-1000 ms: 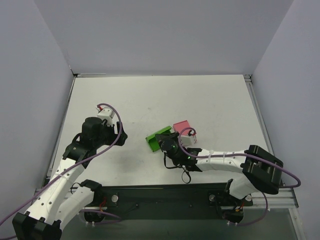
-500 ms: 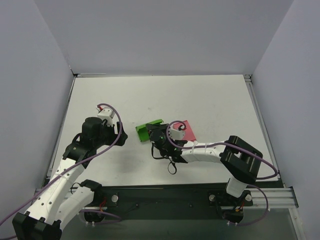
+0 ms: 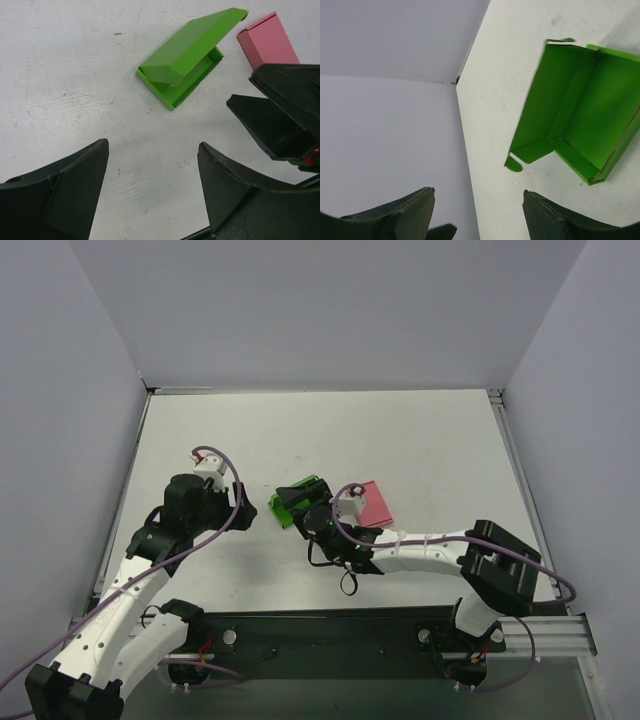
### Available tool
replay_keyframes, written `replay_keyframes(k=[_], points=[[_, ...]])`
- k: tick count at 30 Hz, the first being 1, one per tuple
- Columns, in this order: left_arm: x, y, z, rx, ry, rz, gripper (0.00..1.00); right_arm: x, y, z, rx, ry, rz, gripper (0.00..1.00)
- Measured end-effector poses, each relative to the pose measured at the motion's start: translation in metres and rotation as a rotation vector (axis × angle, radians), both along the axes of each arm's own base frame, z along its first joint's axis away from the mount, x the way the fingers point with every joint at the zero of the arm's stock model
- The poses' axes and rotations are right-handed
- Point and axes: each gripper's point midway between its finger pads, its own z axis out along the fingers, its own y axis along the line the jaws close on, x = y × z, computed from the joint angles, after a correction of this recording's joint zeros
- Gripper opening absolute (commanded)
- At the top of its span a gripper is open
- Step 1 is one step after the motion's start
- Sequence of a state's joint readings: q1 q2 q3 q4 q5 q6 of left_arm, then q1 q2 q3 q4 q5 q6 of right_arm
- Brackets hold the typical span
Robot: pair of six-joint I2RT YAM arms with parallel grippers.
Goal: Fold the paper box
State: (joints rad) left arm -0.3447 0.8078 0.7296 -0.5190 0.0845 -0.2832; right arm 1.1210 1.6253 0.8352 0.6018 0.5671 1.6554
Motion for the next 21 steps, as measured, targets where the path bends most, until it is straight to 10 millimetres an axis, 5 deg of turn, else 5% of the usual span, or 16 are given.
replay_keyframes(k=[5, 8, 14, 21], points=[[0.000, -0.014, -0.006, -0.131, 0.041, 0.035, 0.81, -0.008, -0.013, 0.041, -0.123, -0.106, 0.138, 0.74], [-0.001, -0.022, -0.023, -0.212, 0.090, 0.066, 0.81, 0.023, -0.036, 0.051, -0.204, -0.128, 0.184, 0.74], [0.002, -0.031, -0.042, -0.316, 0.175, 0.138, 0.81, 0.093, -0.082, 0.025, -0.423, -0.062, 0.285, 0.75], [0.016, -0.032, -0.029, -0.388, 0.131, 0.193, 0.81, 0.121, -0.093, -0.026, -0.528, 0.043, 0.453, 0.75]])
